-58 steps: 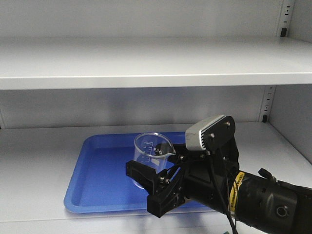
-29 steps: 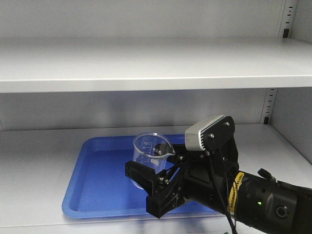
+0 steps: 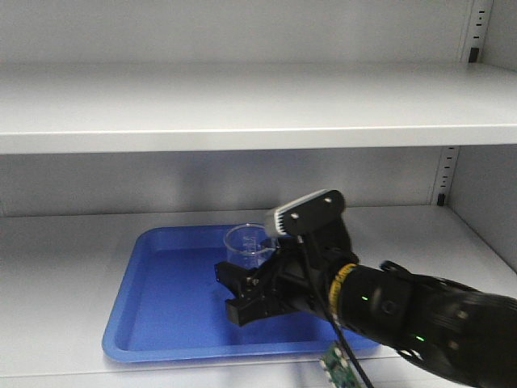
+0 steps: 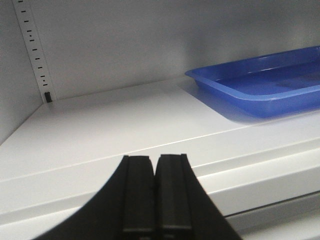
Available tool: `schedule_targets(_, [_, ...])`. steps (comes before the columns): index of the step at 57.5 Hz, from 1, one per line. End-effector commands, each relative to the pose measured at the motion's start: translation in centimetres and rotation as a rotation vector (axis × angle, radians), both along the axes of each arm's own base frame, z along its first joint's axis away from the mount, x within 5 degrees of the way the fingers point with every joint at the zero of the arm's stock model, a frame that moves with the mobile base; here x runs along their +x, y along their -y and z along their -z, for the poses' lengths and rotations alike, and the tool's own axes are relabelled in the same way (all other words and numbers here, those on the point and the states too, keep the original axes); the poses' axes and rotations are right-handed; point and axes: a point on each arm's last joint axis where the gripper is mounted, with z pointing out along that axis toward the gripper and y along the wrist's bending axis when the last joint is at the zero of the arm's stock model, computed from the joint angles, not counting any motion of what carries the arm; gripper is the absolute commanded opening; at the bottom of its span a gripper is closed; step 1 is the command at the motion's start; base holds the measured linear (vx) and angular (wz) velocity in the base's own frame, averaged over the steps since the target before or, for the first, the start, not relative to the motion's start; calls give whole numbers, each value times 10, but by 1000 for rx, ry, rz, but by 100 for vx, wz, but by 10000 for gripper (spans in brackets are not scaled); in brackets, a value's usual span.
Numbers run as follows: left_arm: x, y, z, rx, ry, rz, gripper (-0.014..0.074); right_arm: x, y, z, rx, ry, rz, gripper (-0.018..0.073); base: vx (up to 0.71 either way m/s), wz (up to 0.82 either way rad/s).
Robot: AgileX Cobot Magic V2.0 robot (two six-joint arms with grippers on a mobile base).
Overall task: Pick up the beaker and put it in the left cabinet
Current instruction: 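Lower the held beaker onto the blue tray on the cabinet shelf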
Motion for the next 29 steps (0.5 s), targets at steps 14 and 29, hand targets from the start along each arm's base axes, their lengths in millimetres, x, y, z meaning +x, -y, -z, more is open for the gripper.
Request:
schedule_targets(14, [-1,0,-3,-17,85,5,1,20,-19,6,48,43,-80,30,0,0])
schedule_targets(29, [-1,0,-3,-17,85,5,1,26,-22,22,82,-17,-60,50,0,0])
